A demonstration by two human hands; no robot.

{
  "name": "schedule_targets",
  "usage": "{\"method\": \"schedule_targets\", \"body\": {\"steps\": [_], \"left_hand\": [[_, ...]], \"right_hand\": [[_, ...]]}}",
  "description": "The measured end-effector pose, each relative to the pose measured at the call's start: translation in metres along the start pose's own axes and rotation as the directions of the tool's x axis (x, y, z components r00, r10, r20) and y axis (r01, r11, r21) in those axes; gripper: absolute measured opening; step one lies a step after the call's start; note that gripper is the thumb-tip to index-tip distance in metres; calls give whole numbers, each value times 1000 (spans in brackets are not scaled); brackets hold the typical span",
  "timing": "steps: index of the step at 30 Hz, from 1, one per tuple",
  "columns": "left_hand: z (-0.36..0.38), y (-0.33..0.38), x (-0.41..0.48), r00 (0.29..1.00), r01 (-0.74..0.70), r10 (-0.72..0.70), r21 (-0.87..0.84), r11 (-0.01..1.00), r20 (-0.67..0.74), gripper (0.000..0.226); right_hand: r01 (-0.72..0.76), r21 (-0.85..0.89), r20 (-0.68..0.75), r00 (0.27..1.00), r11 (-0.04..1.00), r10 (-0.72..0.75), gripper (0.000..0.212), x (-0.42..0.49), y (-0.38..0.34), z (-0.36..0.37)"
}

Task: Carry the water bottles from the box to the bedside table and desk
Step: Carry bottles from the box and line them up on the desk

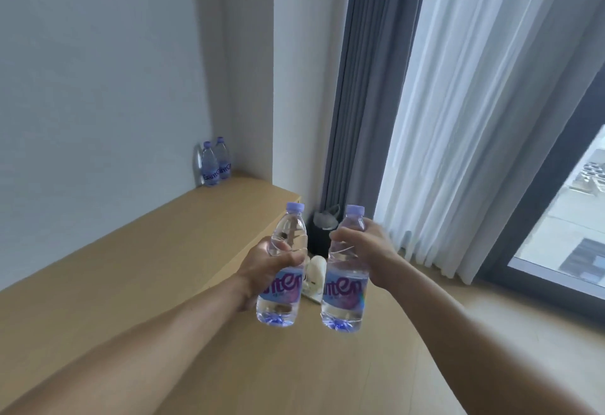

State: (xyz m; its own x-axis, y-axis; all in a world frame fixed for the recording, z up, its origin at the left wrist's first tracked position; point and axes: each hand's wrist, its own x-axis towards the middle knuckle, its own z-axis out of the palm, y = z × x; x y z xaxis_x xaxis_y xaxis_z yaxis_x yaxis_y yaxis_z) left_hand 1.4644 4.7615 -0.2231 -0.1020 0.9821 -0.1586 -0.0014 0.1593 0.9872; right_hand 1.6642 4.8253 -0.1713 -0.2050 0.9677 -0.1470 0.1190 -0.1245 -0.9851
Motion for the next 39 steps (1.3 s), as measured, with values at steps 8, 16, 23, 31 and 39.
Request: {"method": "schedule_targets", "body": {"steps": [8, 16, 23, 31, 39], "left_hand": [[-52, 12, 102, 981, 6, -10, -24, 1000, -194, 70], [-151, 12, 207, 943, 19, -38, -61, 998, -332, 63], [-238, 15, 262, 896, 38, -72, -87, 995, -438, 74], [-296, 13, 316, 810, 134, -124, -25, 991, -574, 39], [-339, 4, 394, 646, 293, -168, 39, 955, -745, 47]], "right_hand": [[72, -60, 177, 982, 996, -61, 23, 139, -26, 54], [150, -160, 302, 948, 976, -96, 23, 278, -40, 151], [172, -220, 427, 902, 960, -63, 22, 363, -44, 232], [223, -238, 587, 808, 945, -43, 34, 452, -42, 320], [319, -208, 726, 683, 925, -72, 40, 554, -22, 394]]}}
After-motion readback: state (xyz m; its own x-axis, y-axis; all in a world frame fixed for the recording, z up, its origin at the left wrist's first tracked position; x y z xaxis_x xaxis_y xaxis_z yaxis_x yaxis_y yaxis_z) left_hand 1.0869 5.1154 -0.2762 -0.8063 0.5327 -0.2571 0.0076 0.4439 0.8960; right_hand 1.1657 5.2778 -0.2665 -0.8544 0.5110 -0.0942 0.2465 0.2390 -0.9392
